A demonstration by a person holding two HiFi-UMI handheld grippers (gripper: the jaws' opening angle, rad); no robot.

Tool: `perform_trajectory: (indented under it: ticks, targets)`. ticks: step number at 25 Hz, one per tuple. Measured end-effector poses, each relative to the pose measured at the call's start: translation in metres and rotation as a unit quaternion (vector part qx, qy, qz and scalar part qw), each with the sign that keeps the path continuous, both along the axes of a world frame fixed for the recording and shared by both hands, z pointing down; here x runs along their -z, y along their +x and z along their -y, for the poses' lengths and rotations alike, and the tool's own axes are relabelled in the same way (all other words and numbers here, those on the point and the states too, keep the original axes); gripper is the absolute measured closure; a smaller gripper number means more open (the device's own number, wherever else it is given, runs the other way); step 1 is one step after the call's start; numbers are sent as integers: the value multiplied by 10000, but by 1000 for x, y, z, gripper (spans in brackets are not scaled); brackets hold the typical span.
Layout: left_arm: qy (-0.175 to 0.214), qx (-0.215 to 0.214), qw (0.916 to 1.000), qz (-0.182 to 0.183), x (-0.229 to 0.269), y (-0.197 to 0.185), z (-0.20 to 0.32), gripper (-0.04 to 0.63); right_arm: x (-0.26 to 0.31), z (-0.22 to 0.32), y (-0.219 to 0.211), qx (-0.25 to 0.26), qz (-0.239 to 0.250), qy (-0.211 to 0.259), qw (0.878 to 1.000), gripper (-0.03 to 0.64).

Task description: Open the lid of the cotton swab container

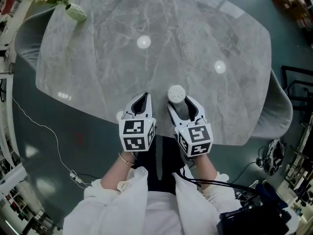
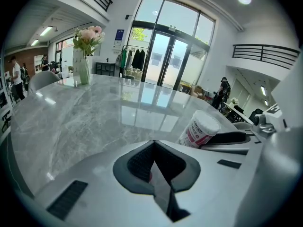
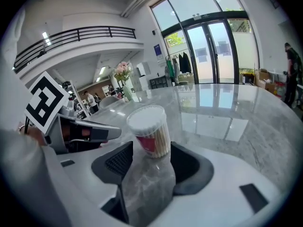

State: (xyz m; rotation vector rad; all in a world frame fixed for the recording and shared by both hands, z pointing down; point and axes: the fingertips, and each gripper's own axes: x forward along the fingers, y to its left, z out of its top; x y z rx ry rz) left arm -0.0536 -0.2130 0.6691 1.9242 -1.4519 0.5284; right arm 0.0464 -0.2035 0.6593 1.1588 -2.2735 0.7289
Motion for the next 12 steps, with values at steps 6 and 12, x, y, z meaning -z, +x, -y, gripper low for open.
perform_trajectory:
  ticks: [6, 12]
  targets:
    - [-36, 57, 10000, 1, -2, -2, -1, 598, -2, 8, -8, 276, -96, 147, 9995, 318]
    - [-28, 157, 9999, 27, 1, -4, -2, 598, -7, 11, -11, 521, -400, 142, 9977, 318]
